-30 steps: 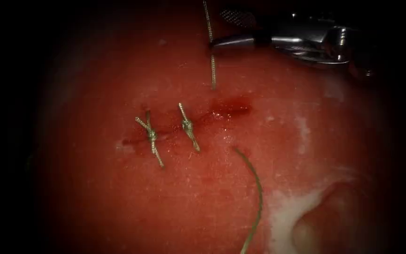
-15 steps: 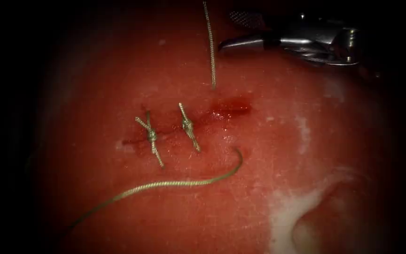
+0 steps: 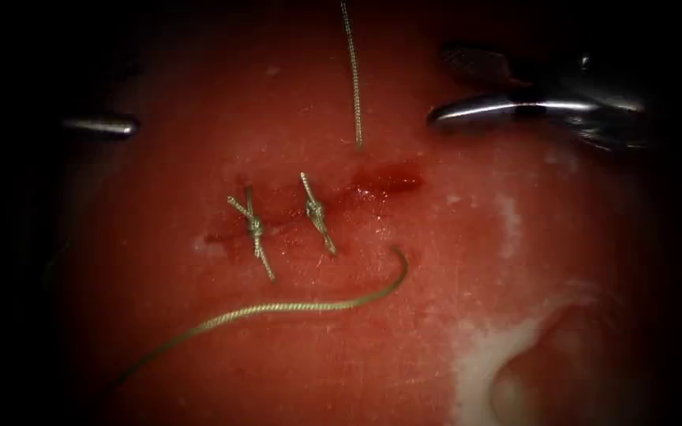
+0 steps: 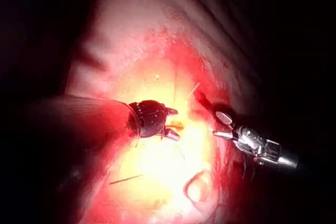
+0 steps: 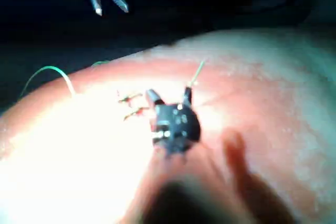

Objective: Wound Closure

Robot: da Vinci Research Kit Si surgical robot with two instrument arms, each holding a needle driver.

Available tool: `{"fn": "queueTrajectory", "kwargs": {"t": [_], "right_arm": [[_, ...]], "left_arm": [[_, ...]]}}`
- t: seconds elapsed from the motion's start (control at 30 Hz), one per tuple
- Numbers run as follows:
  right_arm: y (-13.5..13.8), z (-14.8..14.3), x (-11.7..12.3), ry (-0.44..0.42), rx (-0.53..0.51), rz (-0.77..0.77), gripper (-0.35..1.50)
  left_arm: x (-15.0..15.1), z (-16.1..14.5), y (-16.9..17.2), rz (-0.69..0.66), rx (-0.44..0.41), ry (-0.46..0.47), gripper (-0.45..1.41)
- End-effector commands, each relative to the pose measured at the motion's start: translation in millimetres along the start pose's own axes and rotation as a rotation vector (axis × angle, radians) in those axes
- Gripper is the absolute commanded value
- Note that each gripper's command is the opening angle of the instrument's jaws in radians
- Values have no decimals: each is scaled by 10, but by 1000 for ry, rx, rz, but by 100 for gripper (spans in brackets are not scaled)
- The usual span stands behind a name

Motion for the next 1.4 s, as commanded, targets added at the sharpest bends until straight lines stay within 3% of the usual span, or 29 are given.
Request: {"fn": "queueTrajectory", "kwargs": {"t": [0.03, 0.2, 0.37, 0.57, 0.97, 1.07, 1.13, 1.17, 1.2, 1.4], "right_arm": [[-5, 6, 0, 1, 2, -6, 146], [-13, 5, -1, -3, 22, -5, 148], [-22, 2, 1, -22, 47, -3, 148], [-24, 3, 2, -22, 53, -9, 146], [-30, 8, 0, -31, 63, -17, 146], [-31, 9, 0, -31, 66, -17, 145], [-31, 9, 0, -33, 66, -17, 145], [-31, 9, 0, -33, 66, -17, 145], [-32, 9, 0, -33, 67, -17, 145], [-36, 7, 2, -35, 85, -20, 145]], "left_arm": [[-4, 9, 7, 6, -34, -17, 74], [-9, 28, 56, 31, -153, -149, 74], [-18, 31, 89, -1, -58, -389, 73], [-41, 27, 92, -56, 48, -561, 78], [-99, 45, 68, -44, 140, -636, 77], [-105, 39, 60, -83, 154, -635, 65], [-106, 30, 57, -91, 148, -637, 24], [-107, 26, 58, -89, 146, -638, -12], [-109, 20, 61, -88, 140, -642, -35], [-90, 18, 72, -104, 132, -644, -35]]}}
